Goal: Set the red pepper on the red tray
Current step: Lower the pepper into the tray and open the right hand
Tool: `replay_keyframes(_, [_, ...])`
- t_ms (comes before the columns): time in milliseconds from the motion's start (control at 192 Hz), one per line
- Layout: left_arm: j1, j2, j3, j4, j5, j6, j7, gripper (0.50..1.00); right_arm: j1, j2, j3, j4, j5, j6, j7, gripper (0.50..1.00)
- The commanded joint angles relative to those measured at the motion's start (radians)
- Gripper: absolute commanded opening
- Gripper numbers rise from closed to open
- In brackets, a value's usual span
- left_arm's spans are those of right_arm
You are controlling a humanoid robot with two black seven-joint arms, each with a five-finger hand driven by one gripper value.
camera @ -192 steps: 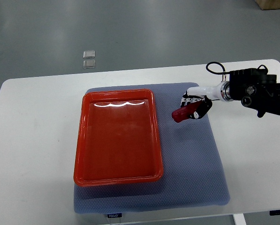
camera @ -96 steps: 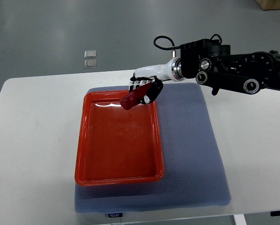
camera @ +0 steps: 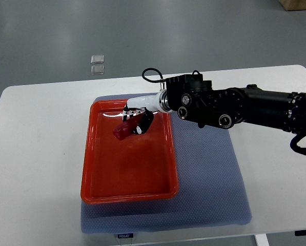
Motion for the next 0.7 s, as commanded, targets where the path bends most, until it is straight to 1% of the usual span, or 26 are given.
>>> replay_keyframes(0, [0.0, 0.0, 0.002, -0.003, 0.0, 0.0, 0.0, 1.0, -0.025, 0.0, 0.002, -0.007, -0.001, -0.014, 0.0, 0.504])
replay_keyframes(26, [0.0, 0.0, 0.002, -0.003, 0.0, 0.0, 0.0, 1.0, -0.029, 0.0, 0.002, -0.007, -0.001, -0.021, 0.0, 0.519])
replay_keyframes(146, [0.0, 0.0, 0.002, -0.004, 0.0, 0.0, 0.002, 1.0, -0.042, 0.0, 0.002, -0.007, 0.002, -0.028, 0.002, 0.539])
replay_keyframes(166, [0.0, 0.0, 0.002, -0.004, 0.0, 0.0, 0.002, 1.0, -0.045, 0.0, 0.002, -0.007, 0.002, -0.028, 0.002, 0.552])
replay_keyframes(182, [0.0, 0.0, 0.002, -0.004, 0.0, 0.0, 0.002, 1.0, -0.048, 0.0, 0.002, -0.007, 0.002, -0.028, 0.002, 0.574])
replay_keyframes(219, [0.0, 0.0, 0.0, -0.004, 0.0, 0.0, 0.002, 1.0, -0.051, 0.0, 0.002, -0.007, 0.002, -0.03, 0.003, 0.594])
replay_keyframes(224, [0.0, 0.0, 0.002, -0.004, 0.0, 0.0, 0.002, 1.0, -0.051, 0.0, 0.002, -0.007, 0.002, -0.03, 0.003, 0.605])
replay_keyframes(239, [0.0, 0.0, 0.0, -0.004, 0.0, 0.0, 0.002, 1.0, -0.054, 0.0, 0.002, -0.007, 0.002, -0.03, 0.003, 0.613])
replay_keyframes(245, [0.0, 0.0, 0.0, -0.004, 0.0, 0.0, 0.002, 1.0, -0.055, 0.0, 0.002, -0.007, 0.002, -0.03, 0.003, 0.625])
replay_keyframes(255, [0.0, 0.0, 0.0, -0.004, 0.0, 0.0, 0.002, 1.0, -0.055, 0.0, 0.002, -0.007, 0.002, -0.03, 0.003, 0.625])
replay_keyframes(271, [0.0, 0.0, 0.0, -0.003, 0.0, 0.0, 0.002, 1.0, -0.058, 0.0, 0.002, -0.007, 0.002, -0.03, 0.003, 0.649])
replay_keyframes(286, [0.0, 0.0, 0.0, -0.003, 0.0, 0.0, 0.002, 1.0, -0.06, 0.0, 0.002, -0.007, 0.002, -0.03, 0.003, 0.66])
replay_keyframes(302, [0.0, 0.0, 0.0, -0.003, 0.0, 0.0, 0.002, 1.0, -0.06, 0.0, 0.002, -0.007, 0.002, -0.03, 0.003, 0.688])
replay_keyframes(349, [0.0, 0.0, 0.0, -0.003, 0.0, 0.0, 0.002, 1.0, -0.065, 0.0, 0.002, -0.008, 0.002, -0.03, 0.003, 0.725])
replay_keyframes(354, [0.0, 0.0, 0.0, -0.003, 0.0, 0.0, 0.002, 1.0, -0.066, 0.0, 0.002, -0.008, 0.002, -0.03, 0.003, 0.737])
replay_keyframes(364, [0.0, 0.0, 0.0, -0.003, 0.0, 0.0, 0.002, 1.0, -0.066, 0.0, 0.002, -0.008, 0.002, -0.03, 0.003, 0.738])
replay_keyframes(369, [0.0, 0.0, 0.0, -0.003, 0.0, 0.0, 0.002, 1.0, -0.066, 0.0, 0.002, -0.008, 0.002, -0.03, 0.003, 0.75])
replay_keyframes(406, [0.0, 0.0, 0.0, -0.001, 0.0, 0.0, 0.002, 1.0, -0.069, 0.0, 0.003, -0.008, 0.004, -0.031, 0.003, 0.785])
replay_keyframes(411, [0.0, 0.0, 0.0, -0.001, 0.0, 0.0, 0.002, 1.0, -0.069, 0.0, 0.003, -0.008, 0.006, -0.031, 0.003, 0.797])
replay_keyframes(484, [0.0, 0.0, 0.0, -0.001, 0.0, 0.0, 0.002, 1.0, -0.077, 0.0, 0.003, -0.008, 0.007, -0.03, 0.005, 0.858])
replay_keyframes(609, [0.0, 0.0, 0.0, -0.001, 0.0, 0.0, 0.002, 1.0, -0.077, 0.0, 0.006, -0.008, 0.009, -0.031, 0.005, 0.879])
replay_keyframes(697, [0.0, 0.0, 0.0, -0.001, 0.0, 0.0, 0.002, 1.0, -0.069, 0.0, 0.022, -0.008, 0.012, -0.031, 0.007, 0.881])
